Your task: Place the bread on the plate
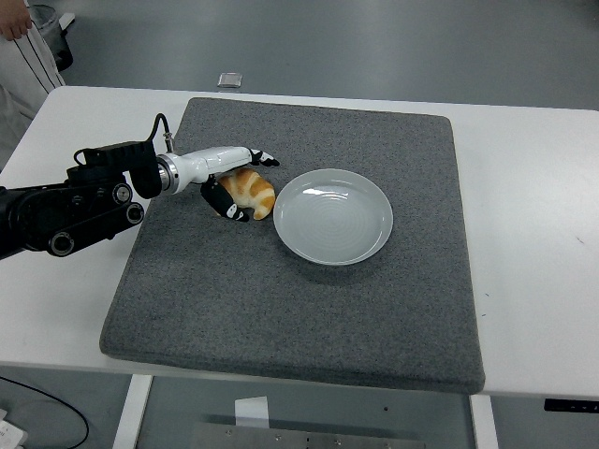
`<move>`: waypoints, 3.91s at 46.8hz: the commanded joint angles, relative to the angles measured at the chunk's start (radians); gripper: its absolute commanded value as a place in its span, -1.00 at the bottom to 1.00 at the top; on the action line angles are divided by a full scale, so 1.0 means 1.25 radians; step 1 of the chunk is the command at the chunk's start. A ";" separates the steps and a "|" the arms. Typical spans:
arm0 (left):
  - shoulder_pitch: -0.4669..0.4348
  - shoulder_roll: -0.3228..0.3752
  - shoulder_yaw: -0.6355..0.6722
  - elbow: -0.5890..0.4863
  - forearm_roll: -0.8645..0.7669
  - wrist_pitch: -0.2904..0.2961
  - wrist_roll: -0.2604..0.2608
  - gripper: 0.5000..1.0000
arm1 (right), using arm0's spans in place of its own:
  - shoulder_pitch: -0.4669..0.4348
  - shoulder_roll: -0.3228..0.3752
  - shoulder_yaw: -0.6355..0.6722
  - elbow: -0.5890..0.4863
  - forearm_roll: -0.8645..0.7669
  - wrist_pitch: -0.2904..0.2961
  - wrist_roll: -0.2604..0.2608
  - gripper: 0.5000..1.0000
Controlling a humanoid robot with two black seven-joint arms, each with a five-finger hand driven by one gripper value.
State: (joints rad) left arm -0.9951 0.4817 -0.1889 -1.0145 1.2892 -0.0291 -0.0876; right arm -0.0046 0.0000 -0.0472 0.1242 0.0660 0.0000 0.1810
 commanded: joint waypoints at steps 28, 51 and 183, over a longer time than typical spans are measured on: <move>-0.006 0.001 0.000 -0.004 0.004 0.000 -0.011 -0.69 | 0.000 0.000 0.000 0.000 0.000 0.000 0.000 0.73; -0.079 0.047 -0.007 -0.068 0.060 -0.017 -0.020 -1.00 | 0.000 0.000 0.000 0.000 0.000 0.000 0.000 0.73; -0.111 -0.223 0.055 0.070 0.063 -0.045 -0.018 -0.71 | 0.000 0.000 0.000 0.000 0.000 0.000 0.000 0.73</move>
State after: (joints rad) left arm -1.1372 0.2035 -0.1196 -0.9278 1.3682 -0.0867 -0.1103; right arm -0.0046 0.0000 -0.0469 0.1243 0.0659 0.0000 0.1810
